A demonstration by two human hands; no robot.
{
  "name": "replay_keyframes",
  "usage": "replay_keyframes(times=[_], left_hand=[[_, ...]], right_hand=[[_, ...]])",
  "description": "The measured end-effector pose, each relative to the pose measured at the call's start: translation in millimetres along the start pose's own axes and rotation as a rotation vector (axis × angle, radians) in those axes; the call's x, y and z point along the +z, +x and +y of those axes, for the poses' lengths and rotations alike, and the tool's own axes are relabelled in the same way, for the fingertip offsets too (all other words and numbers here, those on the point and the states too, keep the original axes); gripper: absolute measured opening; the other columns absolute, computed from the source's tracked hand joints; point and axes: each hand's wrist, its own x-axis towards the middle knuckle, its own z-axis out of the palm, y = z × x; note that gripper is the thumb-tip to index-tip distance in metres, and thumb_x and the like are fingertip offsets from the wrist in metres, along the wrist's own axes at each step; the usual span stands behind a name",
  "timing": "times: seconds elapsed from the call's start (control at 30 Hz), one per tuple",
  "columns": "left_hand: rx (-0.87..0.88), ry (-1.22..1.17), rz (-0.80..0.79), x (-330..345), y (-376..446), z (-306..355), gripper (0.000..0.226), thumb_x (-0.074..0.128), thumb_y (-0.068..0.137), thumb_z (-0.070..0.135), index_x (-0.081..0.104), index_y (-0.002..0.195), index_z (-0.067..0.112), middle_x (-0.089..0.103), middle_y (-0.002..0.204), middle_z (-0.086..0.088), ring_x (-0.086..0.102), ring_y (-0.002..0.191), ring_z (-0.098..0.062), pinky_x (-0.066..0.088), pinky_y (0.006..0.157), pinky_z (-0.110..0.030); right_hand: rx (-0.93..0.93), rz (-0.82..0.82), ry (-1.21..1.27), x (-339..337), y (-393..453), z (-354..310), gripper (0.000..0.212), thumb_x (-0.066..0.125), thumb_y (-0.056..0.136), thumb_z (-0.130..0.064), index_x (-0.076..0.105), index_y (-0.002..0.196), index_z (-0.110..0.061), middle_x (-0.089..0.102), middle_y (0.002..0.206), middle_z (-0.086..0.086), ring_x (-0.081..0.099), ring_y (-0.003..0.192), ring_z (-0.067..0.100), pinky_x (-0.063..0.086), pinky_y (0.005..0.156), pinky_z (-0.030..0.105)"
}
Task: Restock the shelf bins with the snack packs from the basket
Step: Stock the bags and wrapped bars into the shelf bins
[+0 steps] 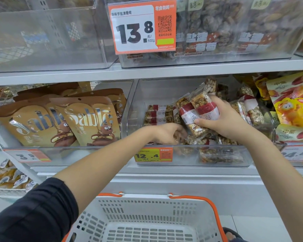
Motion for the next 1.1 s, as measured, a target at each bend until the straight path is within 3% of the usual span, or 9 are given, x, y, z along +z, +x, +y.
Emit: replay_keyframes(times=[0.1, 0.2, 0.3, 0.5, 0.7, 0.8, 0.9, 1.0, 1.1], left_hand=[[-0.011, -0.093, -0.069, -1, -5, -3, 0.071, 0.084, 0.068, 0.012, 0.047, 0.129, 0.015, 0.054, 0.119, 0.004, 0.051, 0.121, -0.014, 0.04, 0.105, -0.029], [-0.015, -0.175, -0.074, 0, -6, 3, 0.079, 0.083, 0.069, 0.01, 0.04, 0.134, 0.014, 0.052, 0.126, 0.002, 0.05, 0.122, -0.014, 0.041, 0.104, -0.028], [-0.013, -0.168, -0.074, 2, -4, 5, 0.078, 0.083, 0.069, 0.013, 0.04, 0.134, 0.014, 0.051, 0.129, 0.001, 0.052, 0.12, -0.014, 0.043, 0.102, -0.029], [0.053, 0.35, 0.107, 2, -2, -6, 0.058, 0.069, 0.082, 0.008, 0.042, 0.132, 0.009, 0.054, 0.127, -0.012, 0.054, 0.113, -0.027, 0.046, 0.09, -0.032], [0.098, 0.531, 0.03, -10, -23, -16, 0.056, 0.058, 0.09, 0.01, 0.038, 0.142, 0.013, 0.048, 0.132, -0.01, 0.045, 0.119, -0.022, 0.036, 0.095, -0.028], [0.05, 0.583, 0.15, -8, -30, -16, 0.038, 0.055, 0.083, 0.0, 0.052, 0.118, 0.013, 0.059, 0.112, -0.009, 0.057, 0.097, -0.023, 0.048, 0.078, -0.034], [-0.032, 0.712, 0.182, -7, -30, -10, 0.027, 0.045, 0.079, -0.007, 0.046, 0.099, 0.011, 0.06, 0.101, -0.012, 0.059, 0.09, -0.033, 0.048, 0.067, -0.04], [-0.081, 0.81, 0.162, -5, -27, -4, 0.027, 0.042, 0.083, -0.007, 0.044, 0.105, 0.008, 0.058, 0.101, -0.013, 0.057, 0.09, -0.033, 0.041, 0.058, -0.037], [-0.145, 0.749, 0.118, -10, -32, -7, 0.027, 0.045, 0.084, -0.004, 0.048, 0.109, 0.008, 0.057, 0.107, -0.011, 0.054, 0.092, -0.029, 0.041, 0.063, -0.035]], right_hand=[[-0.003, 0.005, 0.006, 0, 3, -1, 0.073, 0.076, 0.076, -0.039, 0.037, 0.139, -0.034, 0.043, 0.12, -0.011, 0.038, 0.113, 0.007, 0.034, 0.095, 0.029], [-0.001, 0.02, 0.0, 0, 6, 2, 0.072, 0.076, 0.068, -0.05, 0.041, 0.131, -0.041, 0.054, 0.124, -0.005, 0.047, 0.118, 0.017, 0.043, 0.099, 0.042], [-0.015, 0.033, 0.016, 0, 7, 4, 0.069, 0.077, 0.075, -0.037, 0.042, 0.134, -0.035, 0.054, 0.121, -0.007, 0.049, 0.11, 0.014, 0.041, 0.09, 0.031], [-0.011, 0.011, 0.0, 1, 7, 7, 0.072, 0.078, 0.074, -0.038, 0.04, 0.136, -0.035, 0.055, 0.125, -0.001, 0.048, 0.119, 0.019, 0.041, 0.096, 0.035], [-0.027, 0.011, 0.001, 1, 7, 8, 0.073, 0.077, 0.075, -0.036, 0.039, 0.138, -0.033, 0.055, 0.127, -0.003, 0.045, 0.123, 0.02, 0.039, 0.099, 0.036], [-0.017, 0.008, 0.005, 1, 6, 8, 0.073, 0.077, 0.075, -0.038, 0.038, 0.137, -0.035, 0.053, 0.128, 0.0, 0.044, 0.123, 0.02, 0.039, 0.098, 0.035], [-0.021, 0.016, -0.004, 1, 6, 7, 0.073, 0.077, 0.076, -0.036, 0.038, 0.138, -0.034, 0.054, 0.128, -0.001, 0.042, 0.125, 0.02, 0.038, 0.098, 0.034], [-0.025, 0.017, 0.002, 1, 4, 5, 0.073, 0.077, 0.076, -0.036, 0.038, 0.138, -0.034, 0.053, 0.125, -0.004, 0.042, 0.124, 0.019, 0.037, 0.095, 0.031], [-0.005, 0.017, -0.007, 1, 4, 5, 0.073, 0.077, 0.076, -0.037, 0.038, 0.138, -0.035, 0.051, 0.129, 0.0, 0.042, 0.125, 0.021, 0.037, 0.098, 0.034]])
